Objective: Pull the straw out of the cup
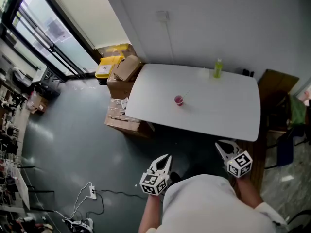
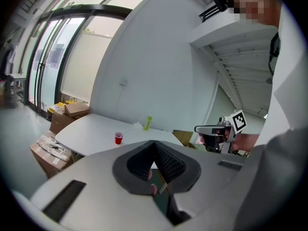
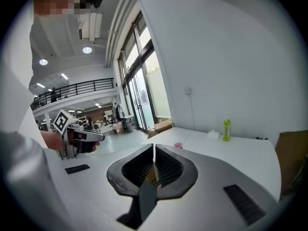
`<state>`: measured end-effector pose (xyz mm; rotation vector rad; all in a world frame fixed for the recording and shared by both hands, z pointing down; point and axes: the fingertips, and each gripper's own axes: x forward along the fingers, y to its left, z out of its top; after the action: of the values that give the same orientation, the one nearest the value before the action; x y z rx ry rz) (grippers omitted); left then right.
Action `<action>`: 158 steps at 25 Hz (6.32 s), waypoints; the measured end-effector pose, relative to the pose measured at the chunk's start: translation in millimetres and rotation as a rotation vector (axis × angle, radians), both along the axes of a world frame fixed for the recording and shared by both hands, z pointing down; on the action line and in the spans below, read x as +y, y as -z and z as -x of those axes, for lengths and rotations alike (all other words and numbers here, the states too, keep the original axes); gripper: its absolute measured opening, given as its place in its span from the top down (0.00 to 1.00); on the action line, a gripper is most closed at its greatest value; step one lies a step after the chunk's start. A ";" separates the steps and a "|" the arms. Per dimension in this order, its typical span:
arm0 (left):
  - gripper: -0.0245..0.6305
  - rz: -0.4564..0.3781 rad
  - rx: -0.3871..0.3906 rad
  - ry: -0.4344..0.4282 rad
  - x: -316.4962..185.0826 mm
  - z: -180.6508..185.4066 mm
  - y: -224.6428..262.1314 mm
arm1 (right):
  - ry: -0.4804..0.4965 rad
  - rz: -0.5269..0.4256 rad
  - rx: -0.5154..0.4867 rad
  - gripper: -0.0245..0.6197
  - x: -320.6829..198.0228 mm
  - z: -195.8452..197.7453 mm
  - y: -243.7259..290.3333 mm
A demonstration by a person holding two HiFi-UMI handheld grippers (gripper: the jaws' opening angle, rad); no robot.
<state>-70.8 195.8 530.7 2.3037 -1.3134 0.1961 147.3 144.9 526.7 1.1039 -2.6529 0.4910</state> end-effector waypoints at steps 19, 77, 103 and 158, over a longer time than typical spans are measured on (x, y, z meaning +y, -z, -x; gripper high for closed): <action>0.96 -0.041 0.005 0.030 -37.8 -5.0 4.4 | -0.004 -0.010 0.003 0.90 -23.8 -18.8 -1.4; 0.96 0.034 -0.018 -0.355 -242.7 71.5 -42.2 | -0.263 0.115 0.073 0.90 -178.0 90.0 -39.4; 0.94 0.071 -0.188 -0.433 -363.0 -19.6 -92.7 | -0.107 0.302 -0.010 0.90 -268.9 49.3 -99.3; 0.92 0.172 -0.616 -0.745 -406.7 -81.2 -250.7 | -0.122 0.513 -0.136 0.90 -286.2 16.8 -173.4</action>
<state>10.4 -210.8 781.4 2.5606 -0.5479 1.2831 130.6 -141.2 700.1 1.0940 -2.3591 1.2253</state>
